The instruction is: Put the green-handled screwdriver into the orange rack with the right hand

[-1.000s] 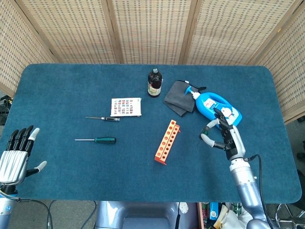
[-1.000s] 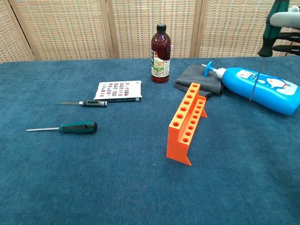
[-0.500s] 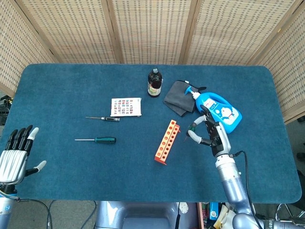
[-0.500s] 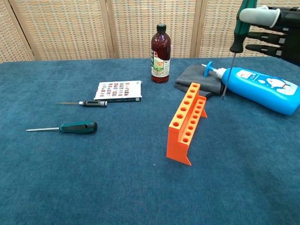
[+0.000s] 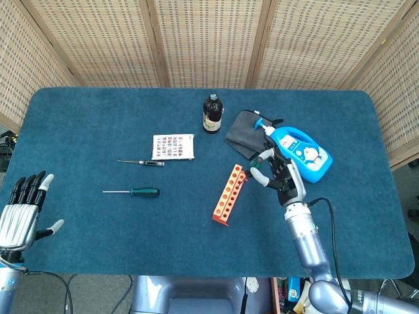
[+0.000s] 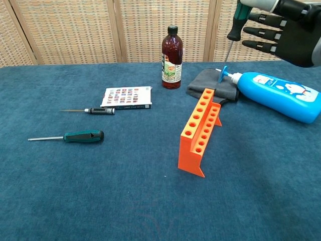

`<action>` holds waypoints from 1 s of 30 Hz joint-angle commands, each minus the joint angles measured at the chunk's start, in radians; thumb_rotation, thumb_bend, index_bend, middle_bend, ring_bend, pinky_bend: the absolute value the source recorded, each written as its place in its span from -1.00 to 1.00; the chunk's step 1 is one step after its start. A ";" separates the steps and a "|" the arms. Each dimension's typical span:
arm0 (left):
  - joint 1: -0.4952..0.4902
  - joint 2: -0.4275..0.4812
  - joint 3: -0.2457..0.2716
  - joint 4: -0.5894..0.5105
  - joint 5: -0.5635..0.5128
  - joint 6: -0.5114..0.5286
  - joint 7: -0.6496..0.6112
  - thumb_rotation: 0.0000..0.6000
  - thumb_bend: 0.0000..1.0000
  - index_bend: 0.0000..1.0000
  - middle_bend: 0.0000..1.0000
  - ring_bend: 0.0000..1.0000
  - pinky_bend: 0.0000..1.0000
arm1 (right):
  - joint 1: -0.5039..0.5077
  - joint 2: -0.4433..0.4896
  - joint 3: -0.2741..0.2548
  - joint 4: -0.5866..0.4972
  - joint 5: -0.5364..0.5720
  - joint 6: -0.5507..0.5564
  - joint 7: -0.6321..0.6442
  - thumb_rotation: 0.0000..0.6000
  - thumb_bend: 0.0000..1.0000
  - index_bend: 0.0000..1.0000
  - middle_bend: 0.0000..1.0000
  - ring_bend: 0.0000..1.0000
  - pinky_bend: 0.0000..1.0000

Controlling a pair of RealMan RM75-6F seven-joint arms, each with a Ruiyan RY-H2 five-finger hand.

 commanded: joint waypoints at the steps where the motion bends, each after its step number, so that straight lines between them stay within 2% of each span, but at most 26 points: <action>1: -0.001 0.000 0.000 0.000 -0.001 -0.002 -0.001 1.00 -1.00 -1.00 -1.00 -1.00 -1.00 | 0.002 -0.019 0.002 0.010 -0.005 -0.007 0.019 1.00 -0.56 0.27 -0.90 -1.00 -1.00; 12: -0.006 0.004 0.004 0.002 -0.004 -0.017 -0.023 1.00 -1.00 -1.00 -1.00 -1.00 -1.00 | 0.032 -0.117 0.013 0.088 -0.050 -0.010 0.061 1.00 -0.56 0.28 -0.89 -1.00 -1.00; 30: -0.014 -0.002 0.008 0.008 -0.011 -0.034 -0.023 1.00 -1.00 -1.00 -1.00 -1.00 -1.00 | 0.019 -0.153 0.013 0.165 -0.093 -0.025 0.117 1.00 -0.56 0.29 -0.89 -1.00 -1.00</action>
